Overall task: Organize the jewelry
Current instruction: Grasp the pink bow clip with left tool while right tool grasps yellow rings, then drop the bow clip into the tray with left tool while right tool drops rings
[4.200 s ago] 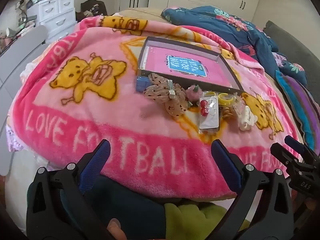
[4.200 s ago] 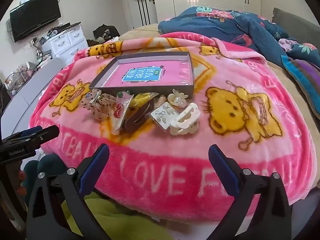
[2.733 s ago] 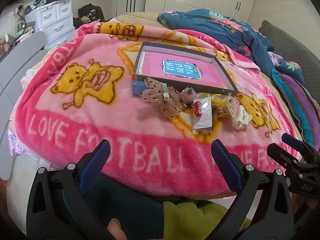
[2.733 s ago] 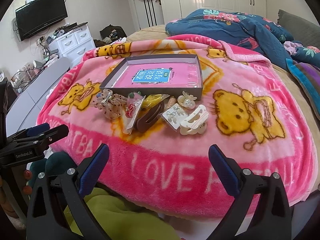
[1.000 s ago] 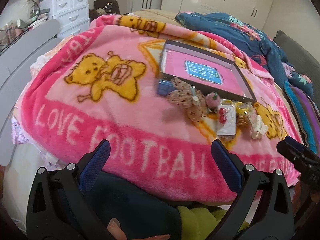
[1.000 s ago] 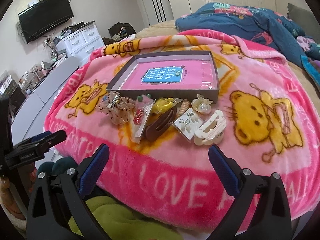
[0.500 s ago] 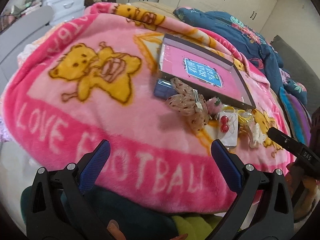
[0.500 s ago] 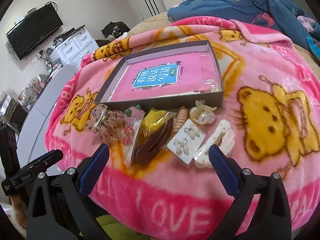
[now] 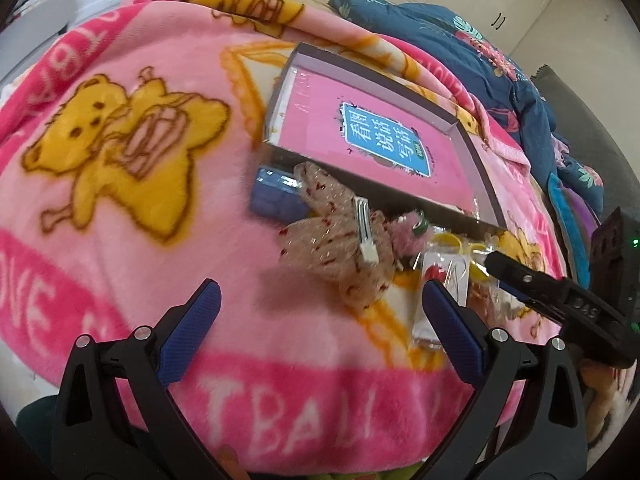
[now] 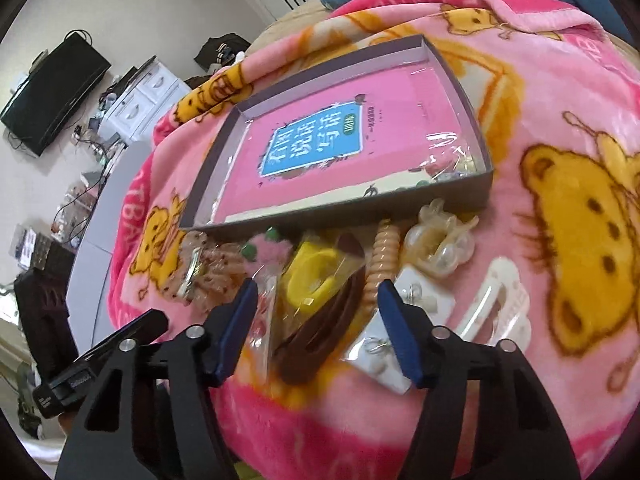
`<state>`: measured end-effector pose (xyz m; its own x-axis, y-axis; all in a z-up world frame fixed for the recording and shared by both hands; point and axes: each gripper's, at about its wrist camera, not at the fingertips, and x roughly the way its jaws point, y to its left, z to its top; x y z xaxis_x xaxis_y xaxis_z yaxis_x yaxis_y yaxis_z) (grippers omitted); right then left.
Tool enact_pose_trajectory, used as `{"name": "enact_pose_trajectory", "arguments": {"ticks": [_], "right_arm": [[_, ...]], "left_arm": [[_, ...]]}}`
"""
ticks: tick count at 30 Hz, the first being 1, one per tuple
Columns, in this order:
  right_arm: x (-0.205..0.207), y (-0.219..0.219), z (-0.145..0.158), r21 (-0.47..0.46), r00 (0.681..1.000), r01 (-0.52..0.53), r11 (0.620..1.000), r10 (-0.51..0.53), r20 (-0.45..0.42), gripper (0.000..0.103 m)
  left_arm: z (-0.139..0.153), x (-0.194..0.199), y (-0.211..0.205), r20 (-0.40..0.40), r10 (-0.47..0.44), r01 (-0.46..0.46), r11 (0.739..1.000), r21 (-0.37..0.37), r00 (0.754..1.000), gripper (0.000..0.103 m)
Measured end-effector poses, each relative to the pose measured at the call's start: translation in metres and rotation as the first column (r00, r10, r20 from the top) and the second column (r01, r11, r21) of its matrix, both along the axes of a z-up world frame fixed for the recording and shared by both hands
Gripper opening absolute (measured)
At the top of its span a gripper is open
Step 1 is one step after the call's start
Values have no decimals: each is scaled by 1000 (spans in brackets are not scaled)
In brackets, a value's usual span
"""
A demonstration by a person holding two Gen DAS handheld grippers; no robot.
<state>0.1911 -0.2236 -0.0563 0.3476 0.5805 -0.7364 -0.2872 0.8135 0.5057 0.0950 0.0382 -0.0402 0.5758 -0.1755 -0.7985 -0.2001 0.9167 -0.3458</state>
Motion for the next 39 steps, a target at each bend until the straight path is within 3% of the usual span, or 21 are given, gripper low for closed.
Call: {"name": "enact_pose_trajectory", "arguments": {"ticks": [4, 5, 8, 11, 13, 16, 22, 29, 39], "right_arm": [[13, -5, -12, 64, 998, 21, 998, -17, -66, 34], [14, -5, -13, 82, 997, 19, 996, -13, -74, 25], [14, -9, -11, 102, 999, 8, 995, -3, -51, 17], [11, -14, -3, 107, 1000, 1, 994, 0, -8, 14], [7, -22, 3, 95, 1000, 3, 995, -6, 29, 12], [1, -36, 11, 83, 998, 12, 996, -18, 67, 10], [-9, -67, 25, 77, 992, 38, 996, -47, 118, 10], [-18, -85, 42, 51, 980, 61, 997, -69, 185, 8], [-11, -94, 66, 95, 964, 69, 993, -91, 249, 8]], "left_arm": [[-6, 14, -1, -10, -9, 9, 999, -43, 1000, 94], [-8, 17, -1, -15, -11, 10, 998, -55, 1000, 94], [-13, 26, -3, -22, -16, 14, 997, -81, 1000, 87], [-20, 32, -5, -33, -31, 27, 995, -98, 999, 64], [-22, 34, -6, -26, -38, 35, 994, -99, 999, 40], [-22, 34, -6, -4, -48, 47, 993, -106, 999, 19], [-11, 19, -4, 48, -63, 67, 994, -86, 997, 11], [16, -5, 6, 115, -44, 53, 996, -72, 992, 11], [47, -11, 37, 164, 38, -32, 999, -40, 986, 11]]}}
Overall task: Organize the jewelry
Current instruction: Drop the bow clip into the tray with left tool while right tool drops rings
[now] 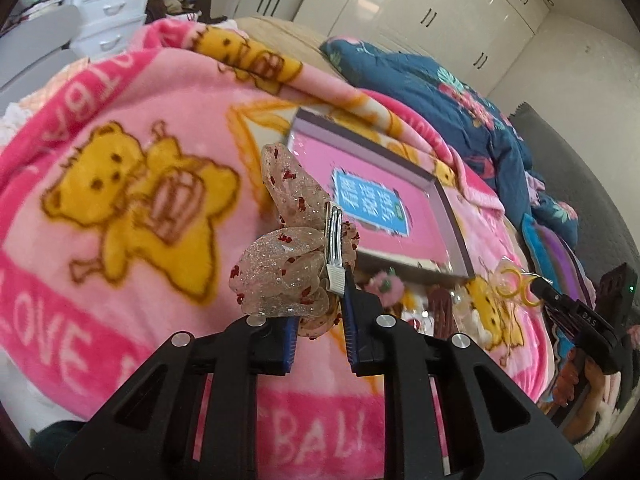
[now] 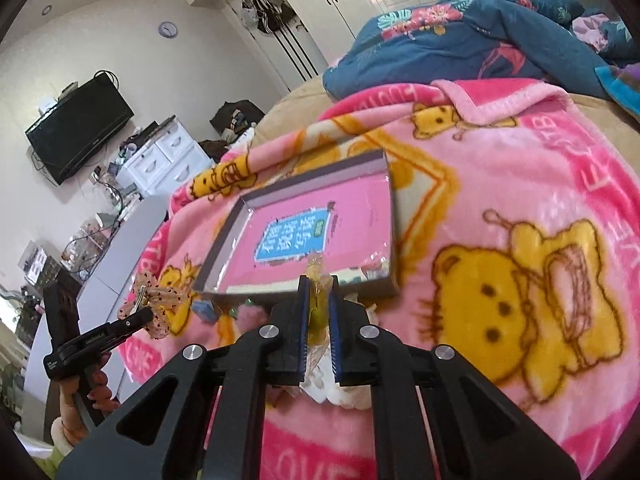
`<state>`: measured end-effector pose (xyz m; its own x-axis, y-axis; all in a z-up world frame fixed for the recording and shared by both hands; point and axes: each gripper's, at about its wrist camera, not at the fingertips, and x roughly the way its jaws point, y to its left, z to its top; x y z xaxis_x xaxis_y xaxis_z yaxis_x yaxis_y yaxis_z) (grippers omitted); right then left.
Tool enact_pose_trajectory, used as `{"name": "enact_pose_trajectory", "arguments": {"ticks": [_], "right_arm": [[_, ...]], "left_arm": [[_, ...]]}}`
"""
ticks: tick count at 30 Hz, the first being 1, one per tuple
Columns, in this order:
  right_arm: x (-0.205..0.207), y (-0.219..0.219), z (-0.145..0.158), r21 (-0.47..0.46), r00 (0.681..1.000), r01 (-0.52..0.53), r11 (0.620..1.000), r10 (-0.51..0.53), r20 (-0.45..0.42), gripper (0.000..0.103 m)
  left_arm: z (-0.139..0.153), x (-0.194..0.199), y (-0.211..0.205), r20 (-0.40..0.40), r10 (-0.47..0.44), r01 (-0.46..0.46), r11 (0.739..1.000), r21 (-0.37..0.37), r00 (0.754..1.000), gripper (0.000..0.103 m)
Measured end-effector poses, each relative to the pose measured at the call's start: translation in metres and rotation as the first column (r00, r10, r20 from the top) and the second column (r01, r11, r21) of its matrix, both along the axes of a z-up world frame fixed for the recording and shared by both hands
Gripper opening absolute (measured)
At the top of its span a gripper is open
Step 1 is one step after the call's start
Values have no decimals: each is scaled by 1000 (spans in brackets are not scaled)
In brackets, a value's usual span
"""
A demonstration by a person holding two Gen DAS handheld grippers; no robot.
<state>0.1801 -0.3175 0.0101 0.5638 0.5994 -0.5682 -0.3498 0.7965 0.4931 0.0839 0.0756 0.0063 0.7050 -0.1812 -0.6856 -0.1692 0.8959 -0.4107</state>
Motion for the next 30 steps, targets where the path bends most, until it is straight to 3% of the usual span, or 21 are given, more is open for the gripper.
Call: {"name": "enact_pose_trajectory", "arguments": {"ticks": [14, 26, 30], "right_arm": [[34, 41, 27, 58, 995, -63, 996, 58, 77, 8], [70, 74, 15, 127, 994, -109, 986, 109, 5, 8], [80, 79, 8, 111, 995, -96, 989, 98, -14, 8]], "left_arm": [[34, 39, 10, 60, 15, -18, 999, 45, 998, 12], [25, 98, -19, 32, -59, 58, 998, 39, 998, 13], [15, 115, -27, 10, -75, 74, 996, 45, 997, 14]]}}
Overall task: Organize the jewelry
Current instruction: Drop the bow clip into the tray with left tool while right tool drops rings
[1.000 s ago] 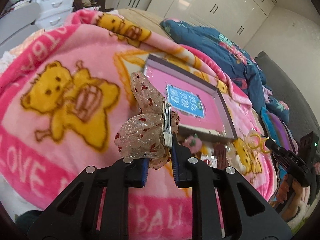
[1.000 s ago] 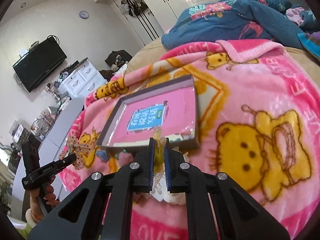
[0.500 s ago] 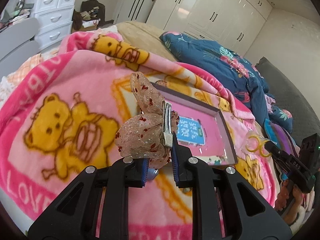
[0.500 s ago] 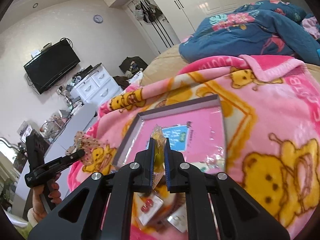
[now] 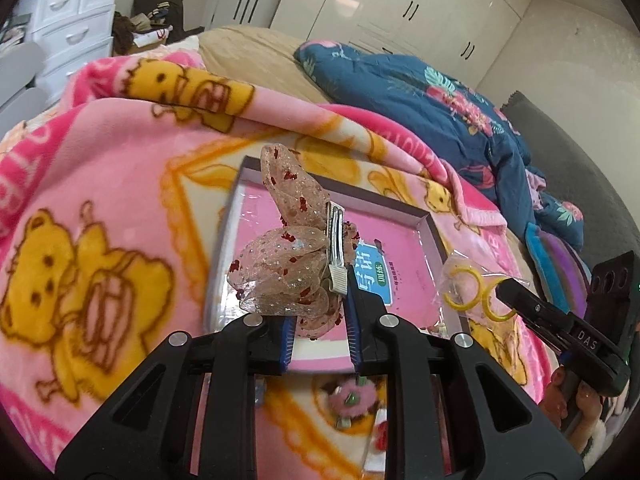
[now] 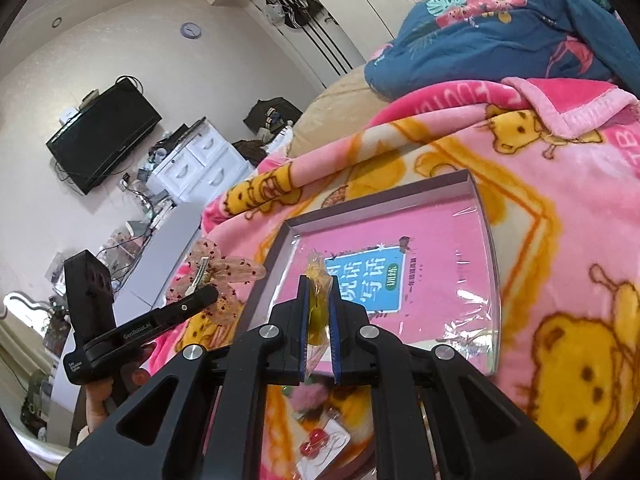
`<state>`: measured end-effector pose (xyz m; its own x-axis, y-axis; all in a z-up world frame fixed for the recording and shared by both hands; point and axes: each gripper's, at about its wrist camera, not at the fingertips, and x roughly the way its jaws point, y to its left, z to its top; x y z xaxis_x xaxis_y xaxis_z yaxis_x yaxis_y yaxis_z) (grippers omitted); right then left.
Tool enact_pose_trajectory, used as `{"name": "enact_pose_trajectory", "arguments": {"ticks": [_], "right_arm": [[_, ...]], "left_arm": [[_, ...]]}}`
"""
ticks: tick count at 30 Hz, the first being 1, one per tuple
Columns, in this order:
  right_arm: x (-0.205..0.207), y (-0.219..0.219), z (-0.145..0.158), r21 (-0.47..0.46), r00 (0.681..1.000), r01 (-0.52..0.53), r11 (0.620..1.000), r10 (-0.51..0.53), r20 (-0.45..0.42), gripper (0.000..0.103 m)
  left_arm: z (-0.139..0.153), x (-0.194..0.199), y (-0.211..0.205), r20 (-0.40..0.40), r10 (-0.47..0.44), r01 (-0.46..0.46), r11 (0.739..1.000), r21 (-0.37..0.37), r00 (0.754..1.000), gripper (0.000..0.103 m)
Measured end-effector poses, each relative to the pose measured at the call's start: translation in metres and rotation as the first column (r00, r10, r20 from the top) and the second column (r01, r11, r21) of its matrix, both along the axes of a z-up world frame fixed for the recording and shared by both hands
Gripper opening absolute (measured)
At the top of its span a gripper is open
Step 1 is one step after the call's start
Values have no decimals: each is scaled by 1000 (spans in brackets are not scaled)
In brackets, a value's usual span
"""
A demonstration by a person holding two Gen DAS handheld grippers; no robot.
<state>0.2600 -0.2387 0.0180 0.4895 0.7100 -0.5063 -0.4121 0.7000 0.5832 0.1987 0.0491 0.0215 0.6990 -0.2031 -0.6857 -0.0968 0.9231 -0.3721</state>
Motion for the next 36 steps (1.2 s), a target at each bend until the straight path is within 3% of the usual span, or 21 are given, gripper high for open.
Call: {"name": "enact_pose_trajectory", "arguments": {"ticks": [14, 25, 28, 34, 35, 36], "right_arm": [[26, -7, -32, -18, 995, 52, 998, -53, -80, 8], [32, -9, -56, -20, 988, 54, 998, -57, -145, 8], [32, -11, -62, -25, 984, 63, 998, -66, -168, 9], [28, -24, -61, -65, 980, 107, 992, -116, -163, 16], [28, -26, -60, -64, 979, 113, 992, -122, -161, 24], [26, -29, -58, -71, 980, 120, 990, -129, -151, 31]], "left_arm": [[-42, 29, -7, -76, -15, 15, 1000, 0, 997, 22], [-44, 9, 0, -80, 21, -18, 999, 42, 997, 54], [-41, 4, 1, -77, 31, -28, 999, 45, 997, 56], [-33, -7, 3, -60, 46, -43, 998, 47, 997, 57], [-31, -9, 2, -57, 48, -45, 998, 48, 997, 58], [-29, -12, 2, -53, 49, -46, 998, 50, 997, 65]]}}
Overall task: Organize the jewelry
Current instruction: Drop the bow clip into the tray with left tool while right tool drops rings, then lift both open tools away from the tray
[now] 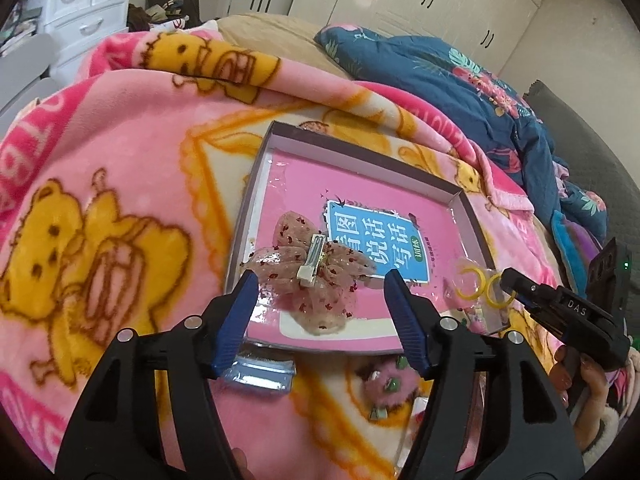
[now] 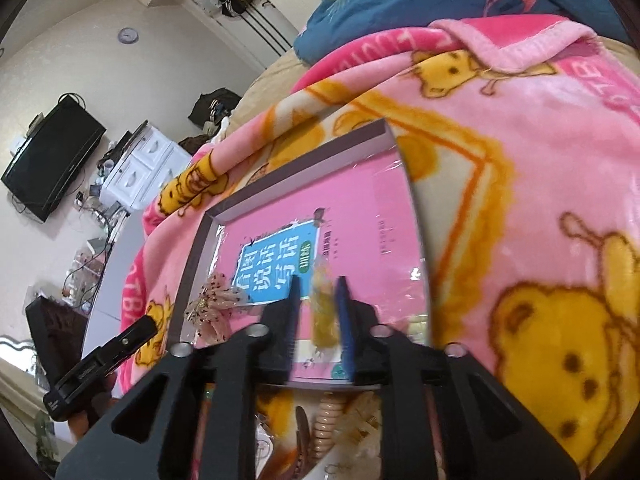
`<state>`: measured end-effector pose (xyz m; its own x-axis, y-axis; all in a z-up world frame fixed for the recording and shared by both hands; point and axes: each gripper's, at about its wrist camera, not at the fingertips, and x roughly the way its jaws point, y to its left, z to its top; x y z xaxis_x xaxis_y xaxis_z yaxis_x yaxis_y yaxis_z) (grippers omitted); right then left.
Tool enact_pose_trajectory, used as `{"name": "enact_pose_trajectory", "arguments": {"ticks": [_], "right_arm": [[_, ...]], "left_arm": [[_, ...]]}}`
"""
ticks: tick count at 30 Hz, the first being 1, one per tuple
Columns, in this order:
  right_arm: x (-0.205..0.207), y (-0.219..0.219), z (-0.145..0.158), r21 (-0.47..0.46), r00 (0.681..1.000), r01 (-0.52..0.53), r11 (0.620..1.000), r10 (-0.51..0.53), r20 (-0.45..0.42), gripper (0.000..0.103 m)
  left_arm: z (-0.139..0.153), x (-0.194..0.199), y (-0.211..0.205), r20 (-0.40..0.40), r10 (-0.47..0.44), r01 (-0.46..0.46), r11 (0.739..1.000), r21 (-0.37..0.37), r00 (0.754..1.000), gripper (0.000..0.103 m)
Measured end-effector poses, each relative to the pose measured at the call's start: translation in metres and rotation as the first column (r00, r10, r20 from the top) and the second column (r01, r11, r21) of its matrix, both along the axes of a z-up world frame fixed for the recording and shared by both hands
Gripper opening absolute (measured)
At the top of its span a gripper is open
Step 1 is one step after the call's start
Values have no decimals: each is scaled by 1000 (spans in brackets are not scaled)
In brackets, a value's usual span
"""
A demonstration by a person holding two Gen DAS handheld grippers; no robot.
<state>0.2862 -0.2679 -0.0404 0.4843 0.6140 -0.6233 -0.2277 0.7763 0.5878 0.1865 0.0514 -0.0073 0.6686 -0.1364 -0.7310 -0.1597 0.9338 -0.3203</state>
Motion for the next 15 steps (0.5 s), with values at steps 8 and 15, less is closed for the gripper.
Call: {"name": "enact_pose_trajectory", "arguments": {"ticks": [8, 15], "right_arm": [[-11, -17, 14, -13, 999, 19, 1000, -18, 44, 42], [-28, -33, 30, 12, 997, 30, 999, -31, 72, 47]], "left_arm": [[18, -21, -1, 35, 16, -17, 1000, 22, 999, 70], [36, -38, -2, 73, 26, -28, 999, 25, 997, 82]]}}
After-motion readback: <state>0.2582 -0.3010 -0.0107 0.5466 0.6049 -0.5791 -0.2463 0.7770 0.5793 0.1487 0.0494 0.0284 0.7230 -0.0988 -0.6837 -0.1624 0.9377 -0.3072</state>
